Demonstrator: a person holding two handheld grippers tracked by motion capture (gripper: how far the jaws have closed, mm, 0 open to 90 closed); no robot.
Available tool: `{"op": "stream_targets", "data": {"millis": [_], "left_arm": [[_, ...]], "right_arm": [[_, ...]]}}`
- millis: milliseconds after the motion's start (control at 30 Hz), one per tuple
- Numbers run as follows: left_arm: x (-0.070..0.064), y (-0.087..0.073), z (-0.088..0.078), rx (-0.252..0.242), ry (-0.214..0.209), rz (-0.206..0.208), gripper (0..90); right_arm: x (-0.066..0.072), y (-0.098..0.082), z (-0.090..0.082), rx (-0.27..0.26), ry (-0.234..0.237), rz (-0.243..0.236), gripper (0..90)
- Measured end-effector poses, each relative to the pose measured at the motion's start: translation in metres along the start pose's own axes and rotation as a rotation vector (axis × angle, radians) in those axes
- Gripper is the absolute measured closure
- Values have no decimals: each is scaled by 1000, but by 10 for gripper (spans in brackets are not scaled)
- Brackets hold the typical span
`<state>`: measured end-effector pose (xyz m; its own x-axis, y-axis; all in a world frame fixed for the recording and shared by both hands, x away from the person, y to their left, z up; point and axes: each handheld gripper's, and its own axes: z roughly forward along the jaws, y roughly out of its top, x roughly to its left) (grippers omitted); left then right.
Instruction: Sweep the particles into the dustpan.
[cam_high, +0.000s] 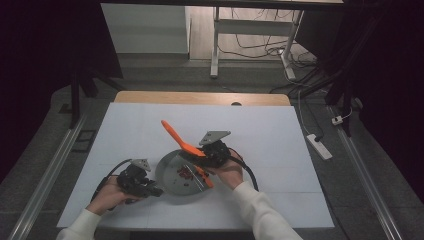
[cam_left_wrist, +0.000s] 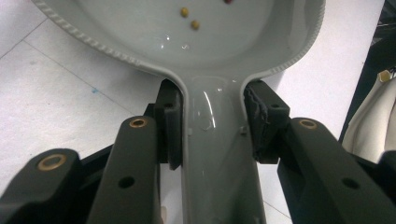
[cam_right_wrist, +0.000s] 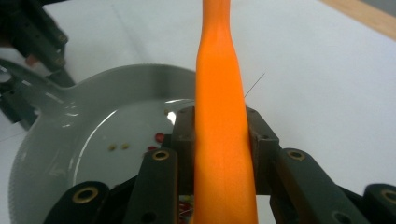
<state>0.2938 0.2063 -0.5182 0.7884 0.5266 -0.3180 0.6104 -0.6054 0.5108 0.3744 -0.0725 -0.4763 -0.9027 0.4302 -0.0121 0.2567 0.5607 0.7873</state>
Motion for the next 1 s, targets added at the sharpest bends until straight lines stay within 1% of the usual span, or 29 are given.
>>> {"op": "stream_targets", "data": {"millis": [133,300,600,667,733,767,833,933,1000], "left_arm": [[0,0,0,0,0,-1,620],[0,0,0,0,1,-2,621],[-1,0,0,-1,1,-1,620],[0,0,0,0,0,-1,620],[0,0,0,0,0,-1,620],[0,0,0,0,1,-2,620],[-1,0,0,0,1,-2,620],[-1,0,1,2,0,-1,620],[-1,0,1,3,0,-1,620]], "right_arm": [[-10,-2,-6,-8,-33,29,700],[-19,-5,-11,1,-76,44,700],[-34,-14,-21,8,-106,88,700],[-36,-15,-23,8,-121,94,700],[-39,-17,-23,21,-157,83,700],[-40,-18,-23,31,-170,88,700],[-44,-21,-21,40,-173,101,700],[-47,-26,-17,74,-187,107,700],[-48,-28,-14,89,-185,113,700]]}}
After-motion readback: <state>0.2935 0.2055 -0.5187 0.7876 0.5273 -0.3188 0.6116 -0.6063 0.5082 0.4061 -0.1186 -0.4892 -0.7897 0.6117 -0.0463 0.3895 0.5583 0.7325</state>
